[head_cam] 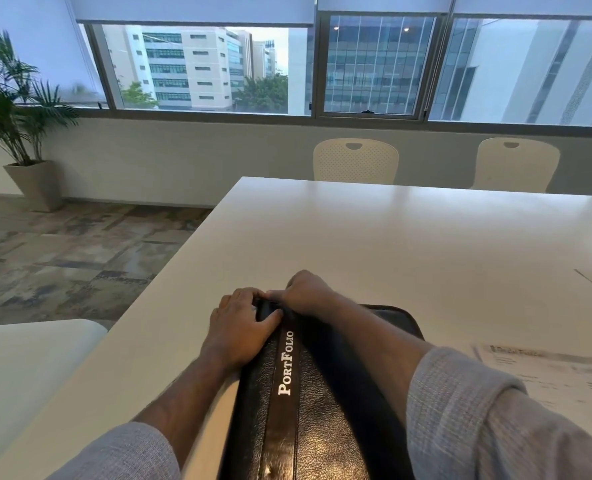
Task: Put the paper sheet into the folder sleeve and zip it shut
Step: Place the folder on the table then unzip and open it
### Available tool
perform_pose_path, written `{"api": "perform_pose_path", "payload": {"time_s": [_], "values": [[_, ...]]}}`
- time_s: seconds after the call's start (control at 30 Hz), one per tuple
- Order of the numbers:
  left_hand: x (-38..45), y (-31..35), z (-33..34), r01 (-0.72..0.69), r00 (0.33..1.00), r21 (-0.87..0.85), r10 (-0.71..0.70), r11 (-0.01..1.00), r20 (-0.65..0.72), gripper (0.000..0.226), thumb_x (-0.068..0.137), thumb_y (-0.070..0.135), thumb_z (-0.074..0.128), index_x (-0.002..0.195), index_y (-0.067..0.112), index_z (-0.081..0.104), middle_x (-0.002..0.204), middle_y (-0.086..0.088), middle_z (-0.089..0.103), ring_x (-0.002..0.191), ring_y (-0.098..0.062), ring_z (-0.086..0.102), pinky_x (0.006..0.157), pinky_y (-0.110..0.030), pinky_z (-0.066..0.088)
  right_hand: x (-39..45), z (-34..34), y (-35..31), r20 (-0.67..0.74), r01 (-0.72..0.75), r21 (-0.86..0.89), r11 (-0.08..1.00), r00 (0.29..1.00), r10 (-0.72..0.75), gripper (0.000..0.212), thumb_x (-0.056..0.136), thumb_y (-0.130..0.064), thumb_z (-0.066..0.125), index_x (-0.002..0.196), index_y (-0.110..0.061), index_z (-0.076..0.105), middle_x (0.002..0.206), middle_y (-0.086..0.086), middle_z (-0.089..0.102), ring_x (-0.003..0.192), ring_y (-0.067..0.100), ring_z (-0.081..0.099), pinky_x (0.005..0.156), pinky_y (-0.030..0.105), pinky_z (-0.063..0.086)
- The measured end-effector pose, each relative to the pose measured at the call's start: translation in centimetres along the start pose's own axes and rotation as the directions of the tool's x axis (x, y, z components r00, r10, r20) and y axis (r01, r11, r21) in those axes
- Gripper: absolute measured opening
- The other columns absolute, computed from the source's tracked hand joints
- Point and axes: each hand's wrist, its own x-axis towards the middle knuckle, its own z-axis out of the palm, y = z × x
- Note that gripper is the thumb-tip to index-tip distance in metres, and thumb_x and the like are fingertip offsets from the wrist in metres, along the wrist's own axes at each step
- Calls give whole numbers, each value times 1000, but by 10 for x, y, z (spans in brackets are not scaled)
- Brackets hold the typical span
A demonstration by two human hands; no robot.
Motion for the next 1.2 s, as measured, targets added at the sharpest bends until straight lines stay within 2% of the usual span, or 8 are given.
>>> {"api": "perform_pose_path", "payload": {"time_s": [0.1,0.23,0.33,0.43,0.63,0.73,0.97,1.2], "values": [[-1,1,0,15,1000,5,-15,1000,3,53,79,64,54,120,30,51,117,9,56,112,-13,45,92,-35,35,3,6,-12,6,-34,45,998,999,34,47,76,-55,69,70,-10,56,69,2,58,70,21,58,67,36,47],[-1,3,-1,32,999,-5,-32,999,-5,60,80,63,57,127,27,46,119,7,55,115,-15,45,96,-36,36,4,10,-26,38,-107,137,985,994,103,32,74,-43,70,73,-12,60,72,3,64,71,19,64,67,34,54],[-2,3,-1,49,999,-10,-49,999,16,82,81,63,56,147,23,27,137,1,47,129,-20,40,106,-41,31,6,10,-32,76,-152,149,977,987,142,32,69,-40,73,76,-12,60,82,6,66,77,21,65,76,38,58],[-2,4,0,75,996,0,-75,997,41,94,82,63,55,153,21,10,148,-4,39,136,-23,34,111,-44,27,6,15,-38,77,-183,119,976,982,175,44,65,-48,76,86,-12,62,92,7,69,90,26,66,89,45,52],[-1,3,1,77,997,-20,-77,997,3,101,77,68,57,152,22,9,140,0,45,128,-22,42,106,-43,33,8,18,-44,40,-209,107,972,978,206,18,72,-27,67,78,-11,62,85,6,66,86,24,66,91,46,52],[1,2,2,109,994,-59,-111,992,-21,93,78,66,56,150,23,17,135,3,47,123,-20,45,106,-44,36,7,12,-44,12,-222,156,962,975,223,5,73,-14,63,73,-9,62,75,5,63,75,21,65,79,37,58],[2,2,3,94,995,-46,-95,995,-41,40,90,50,49,127,35,46,127,8,53,116,-14,43,98,-38,35,3,4,-42,37,-232,184,955,973,229,13,79,-15,70,80,-4,63,75,7,63,86,22,70,82,37,60],[3,3,1,30,999,55,-33,998,41,40,95,45,40,132,34,49,133,8,50,121,-15,38,98,-38,30,-4,13,-40,-79,-208,256,944,969,235,10,81,-11,58,81,-7,67,74,4,62,77,21,64,76,36,58]]}}
